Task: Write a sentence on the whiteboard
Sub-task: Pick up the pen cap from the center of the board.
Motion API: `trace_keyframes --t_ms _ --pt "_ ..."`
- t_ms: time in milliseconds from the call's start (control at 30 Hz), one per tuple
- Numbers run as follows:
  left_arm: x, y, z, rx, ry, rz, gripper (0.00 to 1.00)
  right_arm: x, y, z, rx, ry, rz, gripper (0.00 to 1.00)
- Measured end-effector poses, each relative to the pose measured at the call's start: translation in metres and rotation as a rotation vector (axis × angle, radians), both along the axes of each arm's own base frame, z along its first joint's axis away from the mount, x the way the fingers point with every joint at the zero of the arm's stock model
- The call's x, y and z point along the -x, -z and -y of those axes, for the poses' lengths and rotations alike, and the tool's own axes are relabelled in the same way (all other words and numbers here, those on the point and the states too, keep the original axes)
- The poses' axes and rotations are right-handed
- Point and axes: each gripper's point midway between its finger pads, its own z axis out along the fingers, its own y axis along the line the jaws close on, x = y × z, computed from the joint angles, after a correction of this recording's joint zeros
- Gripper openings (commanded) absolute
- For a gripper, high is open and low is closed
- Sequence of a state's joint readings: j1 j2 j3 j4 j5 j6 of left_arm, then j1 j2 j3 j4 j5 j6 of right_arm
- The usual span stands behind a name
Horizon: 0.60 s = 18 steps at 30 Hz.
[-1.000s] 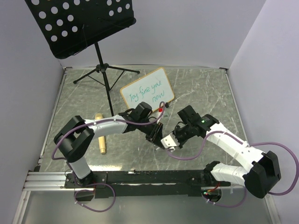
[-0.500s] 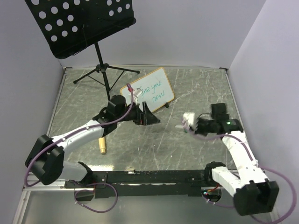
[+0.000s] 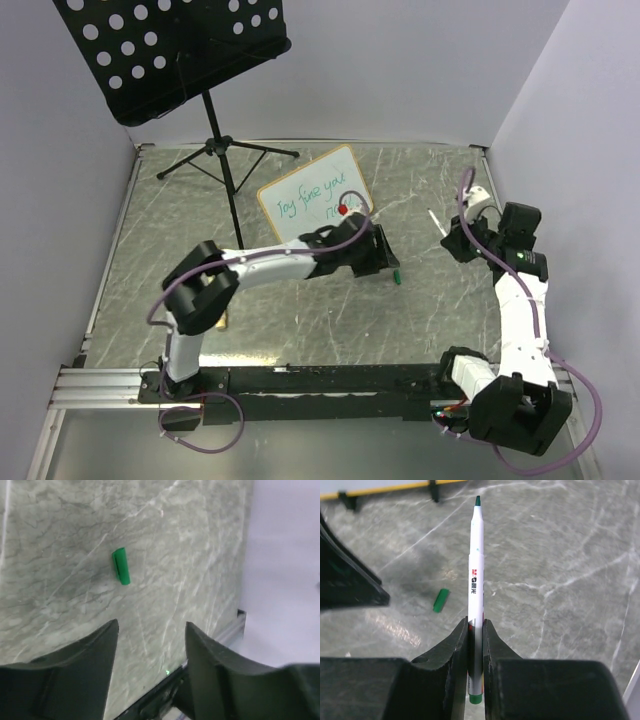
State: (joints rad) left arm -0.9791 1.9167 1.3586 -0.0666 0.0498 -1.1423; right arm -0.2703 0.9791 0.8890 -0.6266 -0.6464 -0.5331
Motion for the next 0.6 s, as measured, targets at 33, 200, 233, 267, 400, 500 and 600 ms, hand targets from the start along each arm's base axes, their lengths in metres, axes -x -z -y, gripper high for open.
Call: trace_keyframes --t_ms 33,200,233,267,400,500,600 --pt "0.000 0.003 0.006 -0.025 -0.021 -0.009 0.53 -0.001 -0.001 0.005 -0.017 0.029 -0.003 0.00" --pt "0.005 0.032 0.024 -0.177 -0.069 -0.055 0.54 -0.004 0.001 0.016 -0.087 0.098 -0.027 0.00" --pt "0.005 0.039 0.027 -0.202 -0.072 -0.061 0.54 -0.004 0.002 0.017 -0.101 0.103 -0.033 0.00" --pt "0.005 0.047 0.029 -0.229 -0.073 -0.067 0.55 -0.004 0.002 0.017 -0.110 0.106 -0.037 0.00" --pt "0.000 0.070 0.035 -0.306 -0.080 -0.080 0.55 -0.003 0.000 0.017 -0.136 0.104 -0.033 0.00" --pt "-0.009 0.080 0.042 -0.350 -0.089 -0.076 0.54 -0.002 0.001 0.017 -0.153 0.100 -0.035 0.00" --pt "-0.018 0.085 0.048 -0.384 -0.096 -0.059 0.52 0.001 0.003 0.016 -0.169 0.098 -0.041 0.00"
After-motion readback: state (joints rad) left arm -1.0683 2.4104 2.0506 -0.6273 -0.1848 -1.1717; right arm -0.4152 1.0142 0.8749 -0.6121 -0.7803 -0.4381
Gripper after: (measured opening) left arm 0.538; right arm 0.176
